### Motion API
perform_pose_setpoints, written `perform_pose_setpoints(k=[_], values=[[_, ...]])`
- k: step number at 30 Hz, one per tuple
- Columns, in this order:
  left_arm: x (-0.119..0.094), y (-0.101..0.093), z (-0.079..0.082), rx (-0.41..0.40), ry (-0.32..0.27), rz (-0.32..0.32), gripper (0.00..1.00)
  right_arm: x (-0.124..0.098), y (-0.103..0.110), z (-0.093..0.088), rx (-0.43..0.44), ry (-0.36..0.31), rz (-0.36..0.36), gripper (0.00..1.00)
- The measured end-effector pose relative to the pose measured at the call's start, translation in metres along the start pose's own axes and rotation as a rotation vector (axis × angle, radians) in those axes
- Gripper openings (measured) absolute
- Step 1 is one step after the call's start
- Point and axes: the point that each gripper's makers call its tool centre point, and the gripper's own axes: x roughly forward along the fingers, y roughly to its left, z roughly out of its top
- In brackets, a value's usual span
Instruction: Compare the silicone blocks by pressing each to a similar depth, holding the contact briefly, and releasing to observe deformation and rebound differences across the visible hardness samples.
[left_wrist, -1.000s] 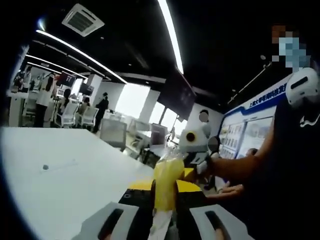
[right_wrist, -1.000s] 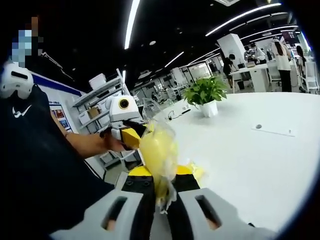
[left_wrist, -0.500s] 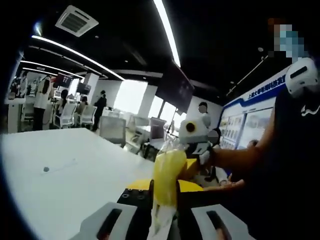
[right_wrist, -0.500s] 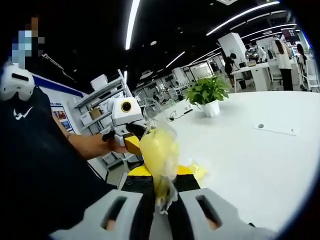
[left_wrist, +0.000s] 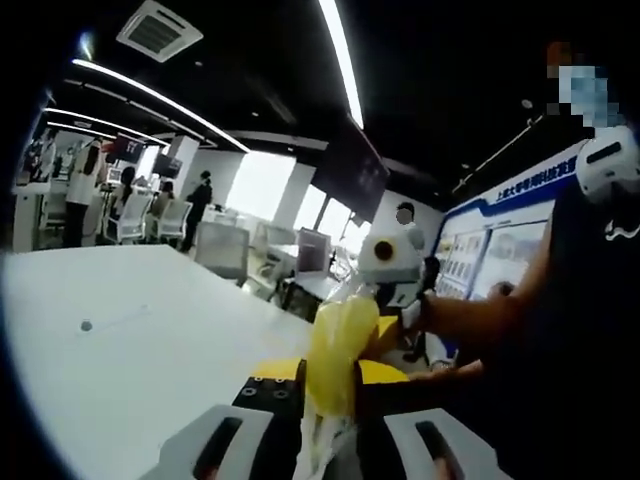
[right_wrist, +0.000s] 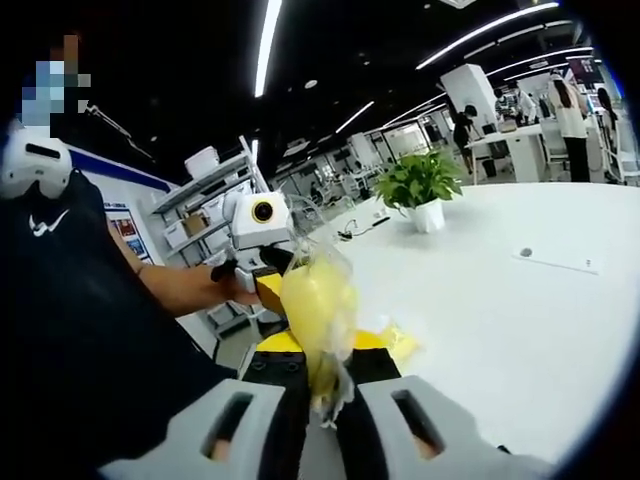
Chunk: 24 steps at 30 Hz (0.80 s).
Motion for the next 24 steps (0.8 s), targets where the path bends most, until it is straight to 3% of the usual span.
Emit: perform_pose_setpoints(k=[6, 9, 13, 15, 17, 21, 24], values=[[-0.002, -0.004, 0.004, -0.04, -0.022, -0.017, 0.07, 0.0, 0.0, 0.004, 0.012, -0.026, 0.01, 0.05], [-0.002, -0.004, 0.008, -0.089, -0.058, -0.024, 0.04, 0.0, -0.002, 0.009, -0.099, -0.062, 0.0, 0.09], [-0.003, -0.003, 0.011, -0.1, -0.077, -0.016, 0.02, 0.0, -0.005, 0.012, -0.113, -0.104, -0.013, 0.15], [-0.002, -0.003, 0.01, -0.104, -0.071, -0.019, 0.01, -0.001, -0.01, 0.019, -0.115, -0.151, -0.031, 0.33], [0.0, -0.003, 0.01, -0.108, -0.068, -0.021, 0.01, -0.003, -0.018, 0.02, -0.118, -0.164, -0.069, 0.57], [0.003, 0.001, 0.011, -0.122, -0.076, -0.013, 0.01, -0.009, -0.032, 0.025, -0.154, -0.208, -0.149, 0.95], [0.005, 0.009, 0.012, -0.155, -0.096, -0.001, 0.01, -0.026, -0.04, 0.028, -0.167, -0.25, -0.197, 0.97]])
